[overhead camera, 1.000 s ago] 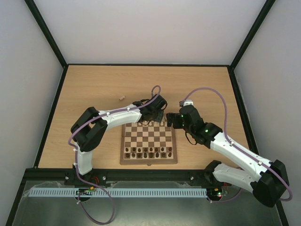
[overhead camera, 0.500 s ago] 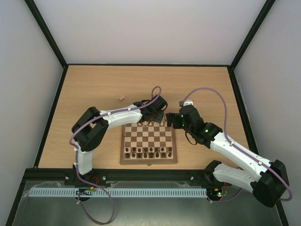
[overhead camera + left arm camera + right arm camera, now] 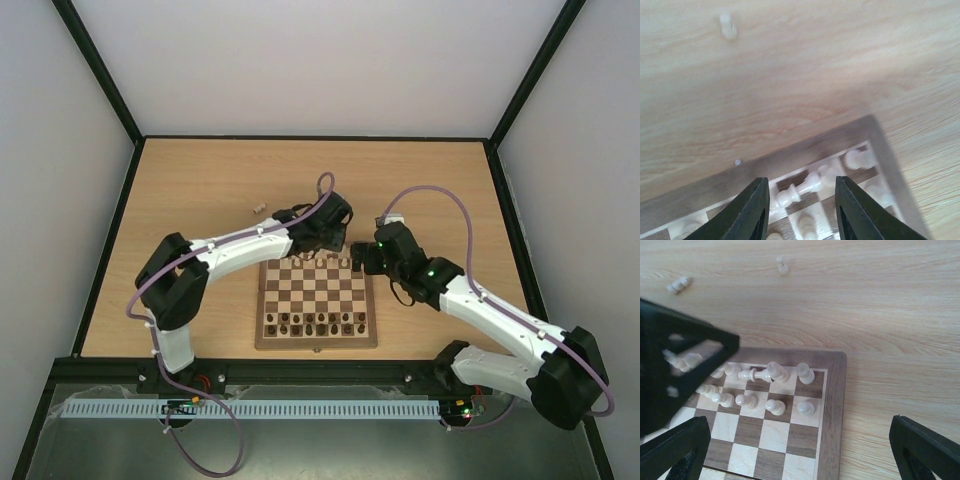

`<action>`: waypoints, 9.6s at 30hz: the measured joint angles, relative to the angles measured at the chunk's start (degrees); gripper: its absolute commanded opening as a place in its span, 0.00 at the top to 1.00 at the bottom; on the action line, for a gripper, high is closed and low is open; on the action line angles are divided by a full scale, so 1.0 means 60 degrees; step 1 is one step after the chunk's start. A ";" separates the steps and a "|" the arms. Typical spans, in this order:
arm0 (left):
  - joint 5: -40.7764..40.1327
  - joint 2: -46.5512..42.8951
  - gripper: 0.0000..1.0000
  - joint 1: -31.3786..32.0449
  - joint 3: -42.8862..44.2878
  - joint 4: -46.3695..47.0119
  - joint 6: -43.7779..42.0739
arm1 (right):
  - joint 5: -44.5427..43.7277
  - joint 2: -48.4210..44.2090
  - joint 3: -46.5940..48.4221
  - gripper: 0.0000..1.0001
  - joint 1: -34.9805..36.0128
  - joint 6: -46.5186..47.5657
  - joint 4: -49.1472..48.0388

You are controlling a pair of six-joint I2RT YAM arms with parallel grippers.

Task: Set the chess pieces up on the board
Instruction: Pick up the chess piece from the chessboard, then place the chess piece on the chessboard.

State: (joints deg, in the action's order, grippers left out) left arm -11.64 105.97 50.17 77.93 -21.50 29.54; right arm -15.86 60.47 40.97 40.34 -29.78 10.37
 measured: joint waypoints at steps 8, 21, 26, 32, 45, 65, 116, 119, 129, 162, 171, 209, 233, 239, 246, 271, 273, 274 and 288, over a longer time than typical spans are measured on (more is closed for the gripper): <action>0.0076 -0.0841 0.59 -0.0098 0.0645 -0.0044 -0.0248 | -0.0164 0.0189 0.0153 0.01 -0.0025 0.0073 0.0040; 0.0255 -0.3370 0.50 -0.0798 -0.2437 0.0707 0.0018 | 0.0484 0.2630 0.1581 0.25 -0.0044 0.0397 0.0288; 0.0222 -0.4768 0.42 -0.0962 -0.3544 0.0809 0.0284 | 0.0634 0.4036 0.2437 0.36 -0.0047 0.0568 0.0455; 0.0127 -0.6007 0.40 -0.0976 -0.4069 0.0852 0.0408 | 0.0561 0.4991 0.3264 0.52 -0.0171 0.0732 0.0732; 0.0076 -0.6499 0.40 -0.1035 -0.4754 0.0907 0.0477 | 0.0634 0.5581 0.3504 0.65 -0.0222 0.0900 0.1027; 0.0076 -0.6502 0.40 -0.1064 -0.4983 0.1016 0.0521 | 0.0820 0.6109 0.3541 0.79 -0.0222 0.1064 0.0976; 0.2608 -0.5115 0.33 -0.2091 -0.5064 0.2503 0.0514 | 0.0674 0.5107 0.3734 0.90 -0.0222 0.1107 0.1096; 0.3020 -0.4969 0.33 -0.2193 -0.5060 0.2692 0.0521 | 0.0736 0.4819 0.3734 0.90 -0.0222 0.1111 0.1144; 0.4200 -0.4237 0.33 -0.2251 -0.4783 0.3348 0.0765 | 0.1071 0.4222 0.3734 0.90 -0.0222 0.1140 0.1315; 0.6991 -0.2885 0.56 -0.2787 -0.4404 0.5191 0.1745 | 0.1869 0.3657 0.3501 0.90 -0.0222 0.1286 0.1330; 0.7227 -0.2674 0.64 -0.2787 -0.4404 0.5384 0.1847 | 0.2044 0.3534 0.3435 0.90 -0.0222 0.1297 0.1326; 0.7257 -0.2415 0.69 -0.2794 -0.4098 0.5249 0.1668 | 0.2211 0.3493 0.3373 0.90 -0.0222 0.1366 0.1304; 0.7220 -0.2382 0.87 -0.2805 -0.4120 0.5085 0.1588 | 0.2146 0.3493 0.3340 0.90 -0.0222 0.1362 0.1297; 0.6612 -0.2634 0.87 -0.2849 -0.3891 0.4044 0.1235 | 0.2029 0.3497 0.3337 0.90 -0.0222 0.1362 0.1297; 0.5945 -0.2962 0.87 -0.2845 -0.3147 0.3027 0.0750 | 0.1843 0.3668 0.3337 0.90 -0.0222 0.1359 0.1304; 0.1384 0.0029 0.84 -0.0419 0.2401 -0.2521 -0.0790 | -0.0484 0.1279 0.3140 0.86 -0.0401 0.0841 0.2546; 0.1162 0.0404 0.84 -0.0255 0.2761 -0.2765 -0.0816 | -0.0474 0.1151 0.3085 0.86 -0.0401 0.0845 0.2586; 0.1049 0.0594 0.83 -0.0171 0.2914 -0.2881 -0.0820 | -0.0459 0.1118 0.3064 0.86 -0.0408 0.0845 0.2594; -0.0288 0.2095 0.82 0.0262 0.3887 -0.4426 -0.0761 | 0.0000 0.0812 0.2878 0.86 -0.0408 0.0852 0.2597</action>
State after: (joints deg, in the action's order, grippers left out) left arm -13.37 118.54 51.75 101.25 -48.05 24.97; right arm -15.86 65.34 58.24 37.89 -24.67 25.96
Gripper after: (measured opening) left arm 0.180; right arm 0.140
